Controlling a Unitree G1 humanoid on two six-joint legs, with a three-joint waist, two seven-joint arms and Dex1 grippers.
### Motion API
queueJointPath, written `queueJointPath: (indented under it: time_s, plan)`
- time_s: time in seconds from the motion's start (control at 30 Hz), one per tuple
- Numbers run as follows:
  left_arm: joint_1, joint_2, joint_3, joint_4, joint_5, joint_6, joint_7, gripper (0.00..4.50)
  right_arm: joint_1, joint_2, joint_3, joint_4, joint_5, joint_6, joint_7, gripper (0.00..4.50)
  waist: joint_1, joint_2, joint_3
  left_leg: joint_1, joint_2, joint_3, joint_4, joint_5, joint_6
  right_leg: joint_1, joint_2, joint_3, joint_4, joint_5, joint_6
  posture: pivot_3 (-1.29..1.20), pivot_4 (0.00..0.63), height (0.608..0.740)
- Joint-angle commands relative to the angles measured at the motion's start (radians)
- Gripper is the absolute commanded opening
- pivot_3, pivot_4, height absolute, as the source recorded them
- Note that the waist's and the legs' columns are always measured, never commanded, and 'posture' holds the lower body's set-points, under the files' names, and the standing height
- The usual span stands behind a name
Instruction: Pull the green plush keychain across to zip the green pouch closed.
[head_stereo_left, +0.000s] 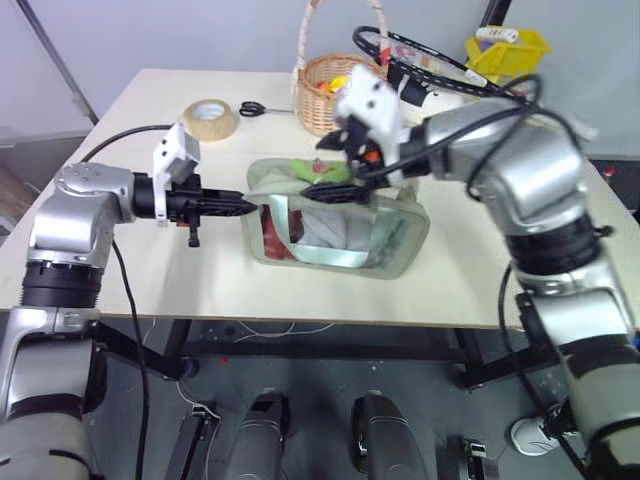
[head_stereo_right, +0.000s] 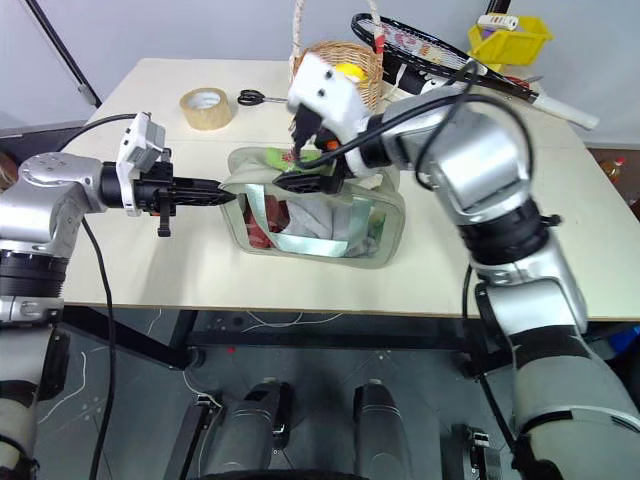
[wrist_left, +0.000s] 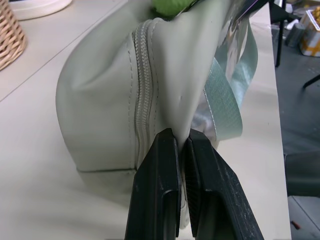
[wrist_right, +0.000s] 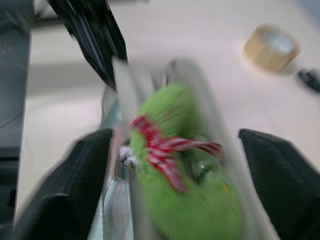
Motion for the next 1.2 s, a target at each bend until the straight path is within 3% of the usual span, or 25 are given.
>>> queueJointPath:
  time_s: [0.03, 0.17, 0.47, 0.6, 0.7, 0.8, 0.9, 1.03, 1.2]
  plan:
    - [0.009, 0.015, 0.013, -0.033, -0.006, 0.004, 0.002, 0.0, -0.046, -0.013, -0.066, -0.02, 0.005, 0.003, 0.01, 1.98, -0.004, 0.0, 0.0, 0.0, 0.0, 0.0, 0.0, 0.0, 0.0, 0.0, 0.0, 0.0, 0.0, 0.0, 0.001, 0.0, 0.15, 0.644]
    - [0.02, 0.021, 0.015, -0.038, -0.005, 0.0, 0.007, 0.0, -0.037, -0.023, -0.122, -0.058, 0.056, 0.048, 0.025, 0.04, -0.007, 0.0, 0.0, 0.001, 0.001, 0.0, -0.001, 0.0, 0.0, 0.0, 0.002, 0.0, 0.001, 0.001, 0.003, 0.0, 0.15, 0.644]
    - [0.019, 0.026, 0.012, -0.019, 0.002, -0.018, 0.012, 0.0, 0.027, -0.073, -0.132, -0.124, 0.09, 0.056, 0.05, 0.04, -0.007, 0.0, 0.0, 0.001, 0.001, 0.001, 0.0, 0.0, 0.0, 0.001, 0.001, 0.0, 0.0, 0.001, 0.003, 0.0, 0.15, 0.644]
    - [0.012, 0.022, 0.006, -0.015, 0.004, -0.022, 0.012, 0.0, 0.031, -0.063, -0.134, -0.114, 0.087, 0.047, 0.036, 1.51, -0.007, 0.0, 0.0, 0.002, 0.001, 0.001, -0.001, 0.0, 0.0, 0.001, 0.001, 0.0, 0.0, 0.001, 0.003, 0.0, 0.15, 0.644]
    - [0.011, 0.021, 0.004, -0.014, 0.005, -0.025, 0.012, 0.0, 0.023, -0.05, -0.148, -0.093, 0.101, 0.071, 0.029, 3.04, -0.007, 0.0, 0.0, 0.002, 0.001, 0.001, -0.001, 0.0, 0.0, 0.001, 0.001, 0.001, 0.0, 0.001, 0.003, 0.0, 0.15, 0.644]
    - [0.017, 0.023, 0.004, -0.021, 0.005, -0.024, 0.012, 0.0, 0.022, -0.053, -0.158, -0.086, 0.11, 0.084, 0.031, 3.04, -0.007, 0.0, 0.0, 0.002, 0.001, 0.001, -0.001, 0.0, 0.0, 0.001, 0.001, 0.001, 0.0, 0.001, 0.002, 0.0, 0.15, 0.644]
    - [0.02, 0.026, 0.003, -0.023, 0.007, -0.025, 0.011, 0.0, 0.023, -0.063, -0.174, -0.074, 0.113, 0.089, 0.034, 2.11, -0.007, 0.0, 0.0, 0.002, 0.001, 0.001, -0.001, 0.0, 0.001, 0.001, 0.001, 0.001, 0.0, 0.001, 0.002, 0.0, 0.15, 0.644]
    - [0.018, 0.029, 0.004, -0.02, 0.01, -0.026, 0.011, 0.0, 0.027, -0.088, -0.197, -0.066, 0.119, 0.086, 0.046, 0.11, -0.006, 0.0, 0.0, 0.002, 0.001, 0.001, -0.001, 0.0, 0.001, 0.001, 0.001, 0.001, 0.0, 0.001, 0.002, 0.0, 0.15, 0.644]
    - [0.018, 0.028, 0.003, -0.021, 0.011, -0.025, 0.01, 0.0, 0.035, -0.107, -0.219, -0.068, 0.13, 0.086, 0.053, 0.05, -0.007, 0.0, 0.0, 0.002, 0.001, 0.001, -0.001, 0.0, 0.001, 0.001, 0.001, 0.001, 0.0, 0.001, 0.002, 0.0, 0.15, 0.644]
